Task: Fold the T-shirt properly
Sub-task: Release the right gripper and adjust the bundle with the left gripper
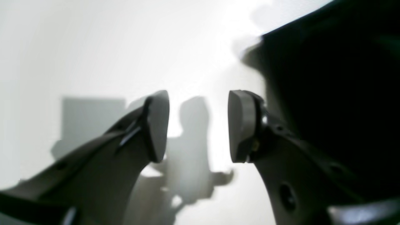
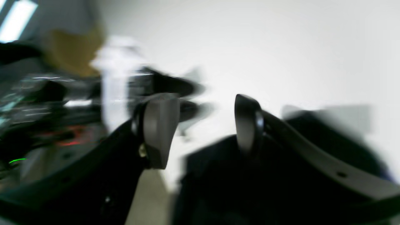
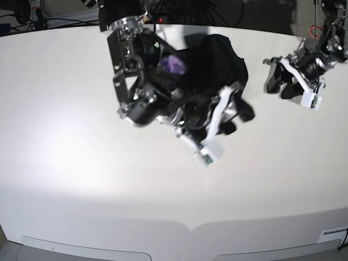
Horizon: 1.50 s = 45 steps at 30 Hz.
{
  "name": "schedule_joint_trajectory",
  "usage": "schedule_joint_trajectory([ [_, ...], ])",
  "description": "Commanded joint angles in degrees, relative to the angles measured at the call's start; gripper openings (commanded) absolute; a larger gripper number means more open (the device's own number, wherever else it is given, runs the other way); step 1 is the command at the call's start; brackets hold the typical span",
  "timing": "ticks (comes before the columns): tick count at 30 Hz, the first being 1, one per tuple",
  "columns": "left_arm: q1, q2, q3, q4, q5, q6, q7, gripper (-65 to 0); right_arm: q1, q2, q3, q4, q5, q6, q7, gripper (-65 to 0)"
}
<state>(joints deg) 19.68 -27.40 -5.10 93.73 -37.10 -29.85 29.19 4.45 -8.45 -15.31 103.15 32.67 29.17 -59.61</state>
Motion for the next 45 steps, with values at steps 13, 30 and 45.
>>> schedule_joint_trajectory([
  [13,8.57,7.48,0.79,28.92,3.96,-0.79,2.08,-36.1,-1.16,15.52,22.80,0.96,-5.16,0.11,1.90,-32.5],
  [30,8.20,19.04,29.18,28.72,28.98,4.39,-4.00,-39.5,-5.44,20.20,33.62,0.94,1.11,-0.55,1.68,-32.5],
  [45,-6.25,23.39,27.93,8.61,38.07,22.64,3.82,-65.0,-5.57,20.83,33.62,0.94,5.44,-0.48,-0.22,-32.5],
])
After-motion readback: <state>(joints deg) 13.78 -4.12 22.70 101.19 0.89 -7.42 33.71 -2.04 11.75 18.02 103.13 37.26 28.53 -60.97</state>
